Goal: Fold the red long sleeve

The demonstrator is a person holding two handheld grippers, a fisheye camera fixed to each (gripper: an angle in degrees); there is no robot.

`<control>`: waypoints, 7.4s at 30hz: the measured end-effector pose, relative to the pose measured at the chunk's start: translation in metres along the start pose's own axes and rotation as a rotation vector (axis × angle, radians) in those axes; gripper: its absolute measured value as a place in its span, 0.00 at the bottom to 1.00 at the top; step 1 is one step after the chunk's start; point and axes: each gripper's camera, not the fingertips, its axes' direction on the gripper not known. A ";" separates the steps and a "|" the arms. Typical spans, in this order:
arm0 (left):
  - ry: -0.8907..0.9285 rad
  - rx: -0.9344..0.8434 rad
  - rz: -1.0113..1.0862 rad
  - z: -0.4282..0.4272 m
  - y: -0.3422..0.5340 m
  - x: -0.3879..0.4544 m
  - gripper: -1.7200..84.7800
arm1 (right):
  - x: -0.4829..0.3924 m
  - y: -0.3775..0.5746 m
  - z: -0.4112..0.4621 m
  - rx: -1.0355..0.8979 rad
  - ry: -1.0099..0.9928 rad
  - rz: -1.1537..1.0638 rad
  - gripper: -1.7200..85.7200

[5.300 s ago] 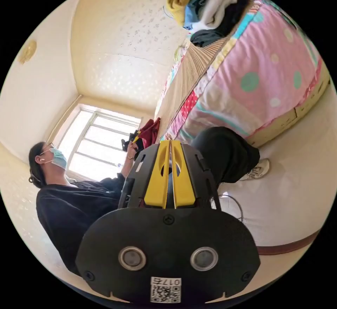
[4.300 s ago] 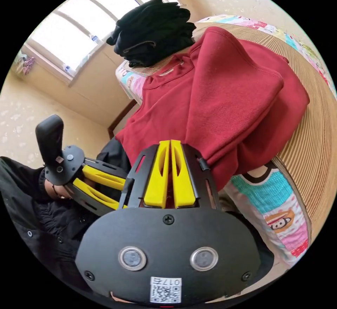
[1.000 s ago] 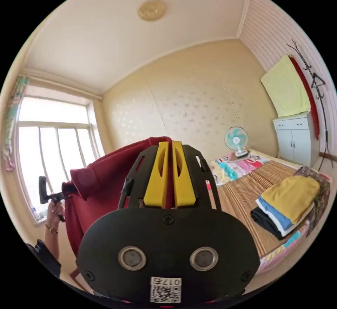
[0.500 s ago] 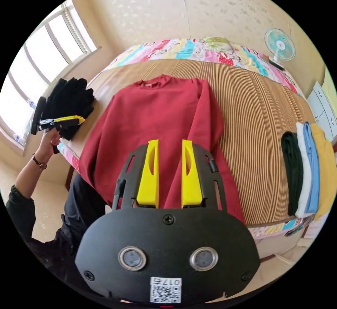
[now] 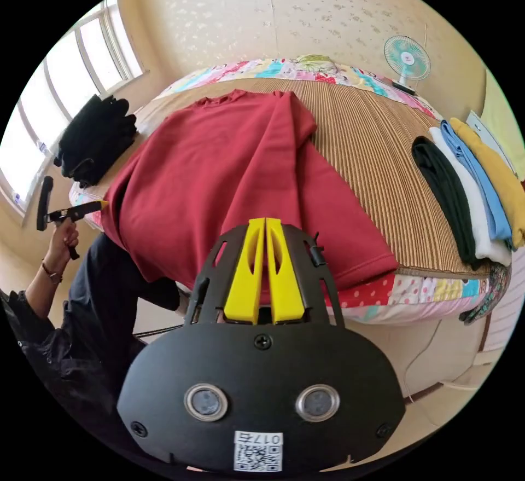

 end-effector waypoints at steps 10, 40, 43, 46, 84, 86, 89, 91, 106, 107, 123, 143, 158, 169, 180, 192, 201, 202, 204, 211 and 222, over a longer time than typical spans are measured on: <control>-0.117 0.274 -0.070 -0.178 -0.081 -0.079 0.06 | 0.097 -0.059 -0.147 0.147 0.017 0.114 0.09; 0.350 -0.138 -0.004 0.010 0.120 -0.036 0.16 | -0.005 0.062 -0.033 -0.043 -0.216 0.170 0.10; 0.347 -0.170 0.006 0.010 0.125 -0.048 0.15 | -0.012 0.075 -0.041 0.007 -0.167 0.233 0.05; 0.369 -0.177 -0.012 0.010 0.131 -0.064 0.15 | -0.014 0.066 -0.071 0.035 -0.191 0.135 0.03; 0.297 -0.244 0.094 -0.066 0.156 -0.153 0.03 | 0.000 0.051 0.000 -0.155 -0.373 0.252 0.03; 0.263 -0.223 0.084 -0.071 0.156 -0.155 0.03 | -0.008 0.048 0.000 -0.170 -0.362 0.230 0.02; 0.215 -0.153 0.060 -0.086 0.155 -0.154 0.06 | -0.036 0.041 -0.002 -0.191 -0.253 0.118 0.02; 0.234 -0.114 0.063 -0.091 0.155 -0.149 0.08 | -0.056 0.041 -0.003 -0.184 -0.173 0.073 0.03; 0.254 -0.175 0.090 -0.053 0.173 -0.106 0.09 | -0.129 0.103 -0.015 -0.109 0.090 0.156 0.02; 0.256 -0.175 0.087 -0.052 0.174 -0.107 0.09 | -0.127 0.111 -0.013 -0.147 0.072 0.180 0.02; 0.184 -0.044 -0.028 -0.039 0.120 -0.107 0.13 | -0.099 0.102 -0.039 -0.068 -0.151 0.179 0.10; 0.027 0.017 -0.003 -0.047 0.203 -0.098 0.10 | -0.074 0.229 -0.003 -0.157 -0.205 0.293 0.08; -0.017 0.310 0.301 0.054 0.201 -0.029 0.09 | 0.157 0.190 -0.038 0.202 -0.636 0.627 0.17; 0.073 0.478 0.296 0.070 0.256 -0.091 0.08 | 0.305 0.153 0.055 0.334 -0.971 1.179 0.18; 0.360 0.442 0.174 0.086 0.246 -0.179 0.03 | 0.284 0.082 0.033 0.515 -0.778 1.400 0.07; 0.375 0.461 0.177 0.093 0.234 -0.215 0.02 | -0.188 -0.164 -0.029 0.397 -0.396 -0.021 0.05; 0.431 0.447 0.181 0.099 0.215 -0.234 0.02 | -0.352 -0.125 0.157 -0.106 -0.559 -0.113 0.03; 0.426 0.452 0.183 0.099 0.213 -0.235 0.02 | -0.352 -0.125 0.155 -0.118 -0.558 -0.104 0.03; 0.419 0.459 0.186 0.100 0.210 -0.234 0.02 | -0.349 -0.121 0.144 -0.079 -0.514 -0.112 0.03; 0.406 0.468 0.198 0.102 0.193 -0.230 0.02 | -0.313 -0.097 0.103 0.115 0.117 -0.051 0.03; 0.408 0.456 0.197 0.105 0.157 -0.207 0.03 | -0.290 -0.087 0.126 -0.001 0.320 0.134 0.02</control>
